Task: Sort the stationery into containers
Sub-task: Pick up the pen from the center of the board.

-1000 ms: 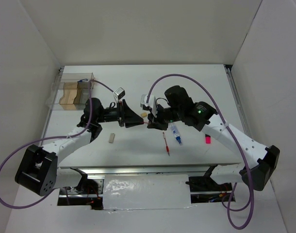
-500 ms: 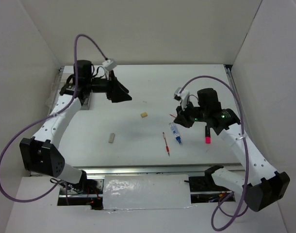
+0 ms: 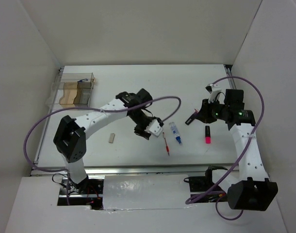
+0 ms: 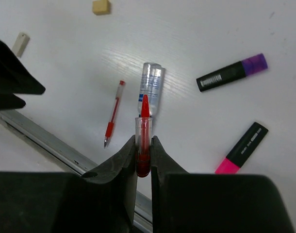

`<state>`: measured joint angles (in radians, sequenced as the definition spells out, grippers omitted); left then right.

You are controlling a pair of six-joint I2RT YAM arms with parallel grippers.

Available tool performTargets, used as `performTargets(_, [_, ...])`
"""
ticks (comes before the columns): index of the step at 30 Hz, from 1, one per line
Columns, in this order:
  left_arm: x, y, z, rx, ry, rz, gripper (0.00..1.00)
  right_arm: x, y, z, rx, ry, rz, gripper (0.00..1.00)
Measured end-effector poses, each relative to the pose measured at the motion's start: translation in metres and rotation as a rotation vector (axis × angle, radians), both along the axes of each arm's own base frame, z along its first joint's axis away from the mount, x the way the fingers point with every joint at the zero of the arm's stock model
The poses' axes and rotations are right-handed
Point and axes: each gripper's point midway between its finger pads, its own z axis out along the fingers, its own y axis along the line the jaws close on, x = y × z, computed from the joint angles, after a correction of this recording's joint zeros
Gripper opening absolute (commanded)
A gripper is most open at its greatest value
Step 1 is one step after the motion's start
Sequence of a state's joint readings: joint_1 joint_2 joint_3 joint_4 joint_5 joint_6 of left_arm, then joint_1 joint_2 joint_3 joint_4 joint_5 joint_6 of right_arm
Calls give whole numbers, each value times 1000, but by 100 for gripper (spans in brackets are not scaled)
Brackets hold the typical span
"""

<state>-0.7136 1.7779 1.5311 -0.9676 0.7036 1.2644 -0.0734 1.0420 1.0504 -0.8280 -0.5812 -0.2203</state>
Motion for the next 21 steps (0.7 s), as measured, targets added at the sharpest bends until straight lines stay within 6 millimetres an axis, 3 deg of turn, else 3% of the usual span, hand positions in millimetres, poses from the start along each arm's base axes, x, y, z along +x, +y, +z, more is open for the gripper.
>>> performTargets(5, [-12,-25,-28,35,-111,-177,61,-4,-18,-8,23,32,-79,0])
performTargets(14, [5,-51,-71,38,-233,-292,58,-7,-34,-9,62,45,-124,0])
performTargets(21, [16,-66,-85,-9,-298,-346,50,-11,-37,-11,64,45,-107,0])
